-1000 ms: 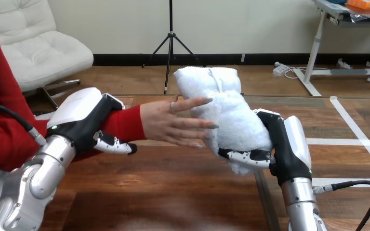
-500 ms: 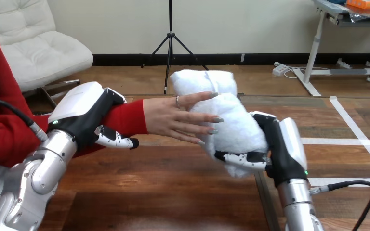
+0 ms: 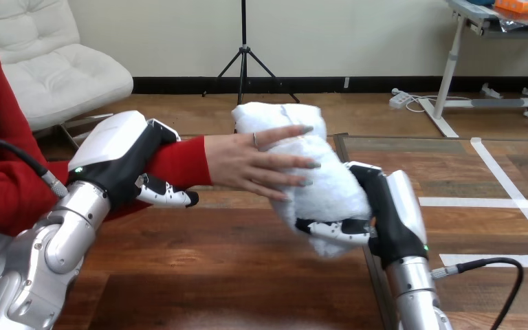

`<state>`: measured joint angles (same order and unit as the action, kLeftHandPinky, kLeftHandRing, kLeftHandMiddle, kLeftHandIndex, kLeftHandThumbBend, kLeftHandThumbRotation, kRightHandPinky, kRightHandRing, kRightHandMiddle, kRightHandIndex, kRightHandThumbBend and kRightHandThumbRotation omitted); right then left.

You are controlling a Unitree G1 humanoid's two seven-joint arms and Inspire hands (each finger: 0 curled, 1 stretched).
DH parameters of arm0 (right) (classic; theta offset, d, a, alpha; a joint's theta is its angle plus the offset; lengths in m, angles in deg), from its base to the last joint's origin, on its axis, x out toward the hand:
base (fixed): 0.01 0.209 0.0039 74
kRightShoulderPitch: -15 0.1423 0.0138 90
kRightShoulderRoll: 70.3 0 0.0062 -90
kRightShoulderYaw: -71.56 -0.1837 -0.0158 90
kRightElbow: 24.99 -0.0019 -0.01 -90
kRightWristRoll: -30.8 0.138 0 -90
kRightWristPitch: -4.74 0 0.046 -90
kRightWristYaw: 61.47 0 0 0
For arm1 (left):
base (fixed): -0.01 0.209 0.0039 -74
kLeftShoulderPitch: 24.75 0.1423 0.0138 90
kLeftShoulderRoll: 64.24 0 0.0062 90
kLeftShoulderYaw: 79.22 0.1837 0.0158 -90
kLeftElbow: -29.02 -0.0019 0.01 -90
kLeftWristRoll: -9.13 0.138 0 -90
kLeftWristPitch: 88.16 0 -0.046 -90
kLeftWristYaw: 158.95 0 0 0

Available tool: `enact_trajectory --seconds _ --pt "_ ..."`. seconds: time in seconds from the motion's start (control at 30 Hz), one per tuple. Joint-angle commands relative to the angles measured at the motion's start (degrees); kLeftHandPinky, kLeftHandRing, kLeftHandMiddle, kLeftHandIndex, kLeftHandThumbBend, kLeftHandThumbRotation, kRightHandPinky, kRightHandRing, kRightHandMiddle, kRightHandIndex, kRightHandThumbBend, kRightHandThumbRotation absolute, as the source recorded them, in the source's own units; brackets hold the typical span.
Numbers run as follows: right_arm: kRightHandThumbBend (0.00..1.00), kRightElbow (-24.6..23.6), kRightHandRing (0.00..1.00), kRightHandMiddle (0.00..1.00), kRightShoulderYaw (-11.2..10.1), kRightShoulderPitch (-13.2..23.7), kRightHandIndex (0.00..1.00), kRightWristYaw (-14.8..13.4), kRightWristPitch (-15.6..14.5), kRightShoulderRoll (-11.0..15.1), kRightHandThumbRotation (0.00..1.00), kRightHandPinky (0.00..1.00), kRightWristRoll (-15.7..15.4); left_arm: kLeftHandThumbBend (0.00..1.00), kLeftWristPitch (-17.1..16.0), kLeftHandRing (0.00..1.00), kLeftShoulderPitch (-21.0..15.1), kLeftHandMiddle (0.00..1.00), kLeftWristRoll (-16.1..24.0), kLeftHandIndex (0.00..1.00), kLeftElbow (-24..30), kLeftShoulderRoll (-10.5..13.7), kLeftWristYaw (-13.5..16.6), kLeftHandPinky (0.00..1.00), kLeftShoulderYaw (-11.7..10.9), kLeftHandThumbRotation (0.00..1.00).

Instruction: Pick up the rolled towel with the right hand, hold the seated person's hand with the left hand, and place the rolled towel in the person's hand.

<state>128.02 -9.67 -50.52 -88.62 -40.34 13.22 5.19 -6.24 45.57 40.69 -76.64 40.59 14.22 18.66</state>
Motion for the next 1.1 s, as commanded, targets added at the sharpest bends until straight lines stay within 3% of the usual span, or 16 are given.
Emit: enact_trajectory --seconds 0.0,1.07 --pt "0.72 -4.2 0.34 0.41 0.4 3.8 0.45 -0.2 2.3 -1.0 0.00 0.28 0.6 0.71 -1.4 0.26 -7.1 0.34 -1.9 0.33 3.4 0.0 2.3 0.21 -2.7 0.00" --pt "0.72 -10.1 0.33 0.41 2.2 1.7 0.45 2.4 2.1 -4.2 0.00 0.28 1.0 0.71 -1.3 0.26 -6.7 0.34 -2.5 0.34 3.3 -0.2 2.5 0.21 -2.1 0.00"
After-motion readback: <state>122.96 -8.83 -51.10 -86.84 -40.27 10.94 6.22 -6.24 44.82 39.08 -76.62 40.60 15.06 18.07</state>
